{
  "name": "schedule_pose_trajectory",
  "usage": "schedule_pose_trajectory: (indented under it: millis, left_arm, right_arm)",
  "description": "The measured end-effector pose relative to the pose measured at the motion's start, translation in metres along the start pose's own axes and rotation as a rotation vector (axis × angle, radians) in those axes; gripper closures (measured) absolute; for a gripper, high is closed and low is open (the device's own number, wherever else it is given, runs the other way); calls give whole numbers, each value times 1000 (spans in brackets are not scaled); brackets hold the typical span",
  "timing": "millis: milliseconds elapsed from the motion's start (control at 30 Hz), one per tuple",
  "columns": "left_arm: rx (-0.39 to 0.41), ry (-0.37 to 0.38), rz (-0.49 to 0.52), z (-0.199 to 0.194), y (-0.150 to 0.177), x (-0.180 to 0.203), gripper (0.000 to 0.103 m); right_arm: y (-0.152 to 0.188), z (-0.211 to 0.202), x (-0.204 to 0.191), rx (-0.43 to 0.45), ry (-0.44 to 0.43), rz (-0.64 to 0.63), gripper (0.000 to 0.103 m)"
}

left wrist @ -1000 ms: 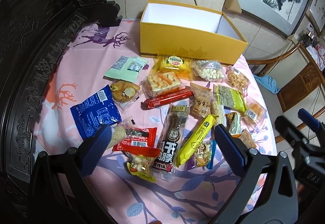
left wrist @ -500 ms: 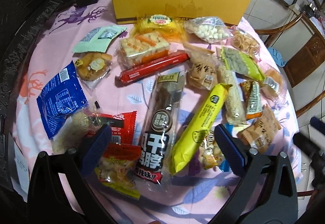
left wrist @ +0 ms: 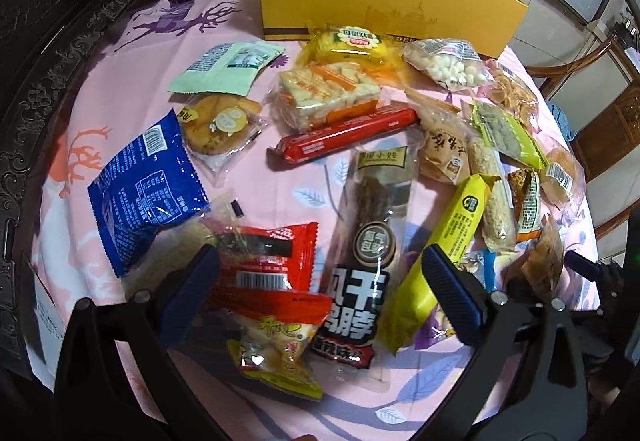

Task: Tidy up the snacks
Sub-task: 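Grasp the brown bread bag with the right tool while the left tool grasps the black sausage stick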

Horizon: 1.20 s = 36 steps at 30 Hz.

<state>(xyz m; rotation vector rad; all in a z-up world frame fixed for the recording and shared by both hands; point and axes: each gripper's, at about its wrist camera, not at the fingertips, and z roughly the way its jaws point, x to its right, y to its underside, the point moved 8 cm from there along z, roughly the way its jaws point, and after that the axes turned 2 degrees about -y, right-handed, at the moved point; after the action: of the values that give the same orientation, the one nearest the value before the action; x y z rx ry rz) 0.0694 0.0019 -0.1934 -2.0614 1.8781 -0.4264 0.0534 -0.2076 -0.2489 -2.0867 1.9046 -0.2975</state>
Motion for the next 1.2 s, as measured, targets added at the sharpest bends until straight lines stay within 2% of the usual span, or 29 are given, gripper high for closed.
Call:
schedule_pose_trajectory:
  millis: [67, 133, 167, 200, 267, 300, 367, 433, 567, 667, 700, 733, 767, 800, 900, 1000, 1200]
  left_arm:
    - [-8, 1, 1, 2, 0, 1, 2]
    - [-14, 5, 10, 4, -1, 5, 2]
    - [-15, 4, 18, 6, -2, 7, 2]
    - [-15, 2, 23, 7, -2, 9, 2]
    - [-14, -6, 36, 12, -4, 14, 2]
    - [-15, -9, 39, 14, -5, 15, 2]
    - [-19, -20, 46, 21, -10, 17, 2]
    - [-14, -44, 48, 27, -13, 16, 2]
    - [-39, -110, 100, 41, -12, 18, 2]
    - [-34, -81, 96, 41, -10, 23, 2]
    - [-25, -90, 93, 41, -11, 22, 11]
    - [-18, -72, 107, 41, -12, 25, 37]
    - [-41, -13, 109, 44, -10, 29, 51]
    - [-62, 10, 103, 46, -8, 31, 62]
    - [-31, -11, 126, 43, -10, 34, 70]
    - [-25, 17, 107, 38, -9, 36, 75]
    - [-9, 62, 75, 23, -7, 38, 76]
  right_arm:
    - [-3, 0, 1, 15, -6, -15, 1]
    - [-6, -1, 2, 29, -18, -35, 6]
    - [-7, -2, 2, 35, -18, -38, 15]
    - [-10, -5, 5, 52, -25, -42, 42]
    - [-13, -12, 7, 54, -21, -49, 61]
    - [-14, -13, 11, 50, -17, -41, 75]
    - [-16, -14, 19, 41, -25, -19, 87]
    - [-16, -13, 21, 29, -50, 2, 88]
    - [-17, -14, 18, 32, -41, -13, 90]
    - [-7, -15, 18, 45, -52, 5, 90]
    - [-7, -15, 19, 49, -54, 11, 91]
    - [-7, -15, 18, 50, -54, 14, 91]
    - [-7, -15, 17, 50, -56, 14, 91]
    - [-6, -16, 17, 48, -59, 11, 91]
    - [-7, -16, 12, 45, -66, -2, 91]
    - [-8, -20, 8, 53, -73, -9, 91]
    - [-17, -35, -1, 88, -89, -19, 91]
